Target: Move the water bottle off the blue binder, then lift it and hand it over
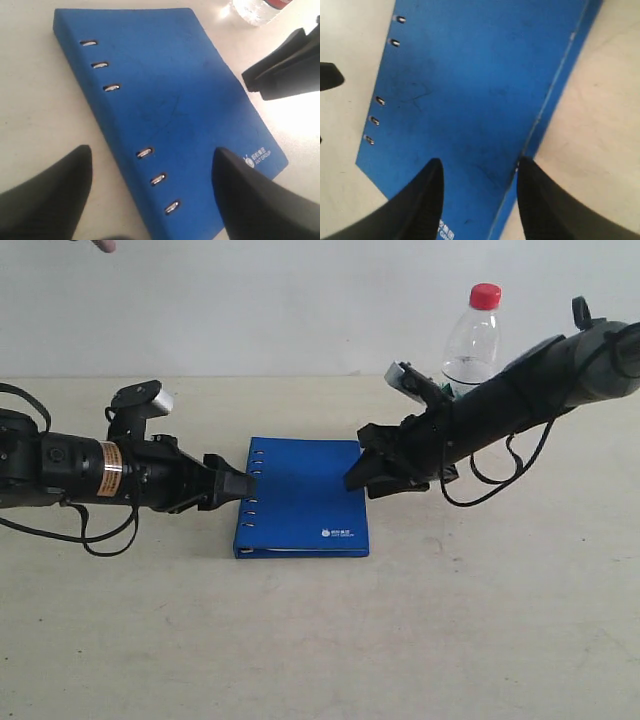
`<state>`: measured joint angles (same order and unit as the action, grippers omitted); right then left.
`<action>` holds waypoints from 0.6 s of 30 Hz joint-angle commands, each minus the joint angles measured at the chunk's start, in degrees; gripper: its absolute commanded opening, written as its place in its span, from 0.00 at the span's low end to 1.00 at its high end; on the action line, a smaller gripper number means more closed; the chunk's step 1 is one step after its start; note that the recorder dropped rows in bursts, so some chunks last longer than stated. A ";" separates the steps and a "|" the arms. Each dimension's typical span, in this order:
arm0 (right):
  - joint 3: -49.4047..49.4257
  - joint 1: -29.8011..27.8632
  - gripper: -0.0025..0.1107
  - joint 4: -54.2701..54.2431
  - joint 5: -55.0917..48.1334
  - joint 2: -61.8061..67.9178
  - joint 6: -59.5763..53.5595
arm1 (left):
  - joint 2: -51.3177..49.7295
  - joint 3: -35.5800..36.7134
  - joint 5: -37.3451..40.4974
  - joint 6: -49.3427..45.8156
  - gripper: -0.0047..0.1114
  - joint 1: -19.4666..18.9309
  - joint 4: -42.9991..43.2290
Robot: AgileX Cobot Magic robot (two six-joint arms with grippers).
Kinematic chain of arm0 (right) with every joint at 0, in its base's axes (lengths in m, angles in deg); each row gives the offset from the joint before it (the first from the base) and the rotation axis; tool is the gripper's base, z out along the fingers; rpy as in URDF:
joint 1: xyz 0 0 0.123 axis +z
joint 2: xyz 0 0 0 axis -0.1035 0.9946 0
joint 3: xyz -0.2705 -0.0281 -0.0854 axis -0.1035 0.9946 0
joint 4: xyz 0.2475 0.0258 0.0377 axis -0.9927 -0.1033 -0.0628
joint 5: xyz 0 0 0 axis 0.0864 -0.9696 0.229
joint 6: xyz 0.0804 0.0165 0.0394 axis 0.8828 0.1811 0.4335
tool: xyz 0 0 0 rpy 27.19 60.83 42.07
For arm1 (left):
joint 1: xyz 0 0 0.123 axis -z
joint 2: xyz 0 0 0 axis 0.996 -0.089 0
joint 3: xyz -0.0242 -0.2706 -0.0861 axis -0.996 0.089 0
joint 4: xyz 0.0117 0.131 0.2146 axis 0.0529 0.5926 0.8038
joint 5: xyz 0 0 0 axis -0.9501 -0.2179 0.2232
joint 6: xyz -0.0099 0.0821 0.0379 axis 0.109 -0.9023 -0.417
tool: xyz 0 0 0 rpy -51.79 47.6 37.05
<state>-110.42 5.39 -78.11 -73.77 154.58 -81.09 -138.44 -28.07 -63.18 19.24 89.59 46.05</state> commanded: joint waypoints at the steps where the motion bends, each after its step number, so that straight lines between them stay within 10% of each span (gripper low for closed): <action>1: -1.46 -0.94 0.37 -2.22 -2.18 2.91 -1.75 | -0.33 -0.22 0.35 -1.23 0.58 -0.09 0.29; 18: -1.46 -0.92 0.37 -17.75 -18.14 3.86 -17.44 | -0.33 -0.45 -0.19 -1.23 0.58 -0.09 0.29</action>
<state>-111.70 4.46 -95.71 -91.87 158.84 -97.85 -138.57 -28.17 -63.16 18.41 89.59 46.15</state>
